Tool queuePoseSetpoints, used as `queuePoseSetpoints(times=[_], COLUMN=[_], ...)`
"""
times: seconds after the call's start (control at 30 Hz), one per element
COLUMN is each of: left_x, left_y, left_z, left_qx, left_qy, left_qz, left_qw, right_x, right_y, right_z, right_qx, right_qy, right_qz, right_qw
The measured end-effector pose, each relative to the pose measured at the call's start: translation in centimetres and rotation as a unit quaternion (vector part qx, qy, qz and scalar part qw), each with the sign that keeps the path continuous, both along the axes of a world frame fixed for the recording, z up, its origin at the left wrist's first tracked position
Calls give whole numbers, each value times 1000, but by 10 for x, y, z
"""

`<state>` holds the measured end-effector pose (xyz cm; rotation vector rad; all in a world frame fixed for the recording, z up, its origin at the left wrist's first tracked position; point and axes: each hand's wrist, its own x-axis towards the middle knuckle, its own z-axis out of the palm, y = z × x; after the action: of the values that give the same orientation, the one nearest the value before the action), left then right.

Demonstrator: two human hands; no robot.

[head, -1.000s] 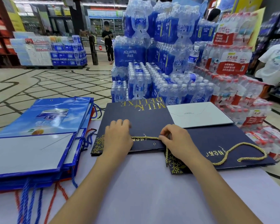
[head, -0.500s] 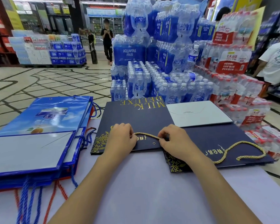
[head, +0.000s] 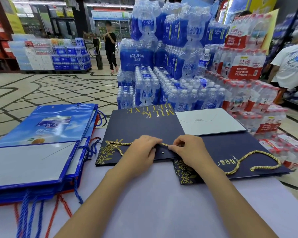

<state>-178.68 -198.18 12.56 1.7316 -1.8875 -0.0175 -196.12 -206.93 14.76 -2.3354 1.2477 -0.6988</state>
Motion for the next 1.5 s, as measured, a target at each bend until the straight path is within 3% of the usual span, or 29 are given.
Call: queuePoseSetpoints(times=[0.27,0.53,1.0,1.5], left_x=[-4,-10,-1,3], left_y=[-2,4,3,4], left_z=[-1,4,6,12], left_qx=[-8,-41,-55,-44], left_qy=[10,103,12,-46], left_qz=[16,0,-38,-63], left_qw=[1000,994,998,996], right_x=[-2,-3,-18,-19], right_y=[-1,2,-1,-7], right_z=[-2,-1,3,0], right_qx=[-14,-23,-19,44], right_qy=[22,29,63,5], right_qz=[61,76,143,129], right_qw=[998,996,988,991])
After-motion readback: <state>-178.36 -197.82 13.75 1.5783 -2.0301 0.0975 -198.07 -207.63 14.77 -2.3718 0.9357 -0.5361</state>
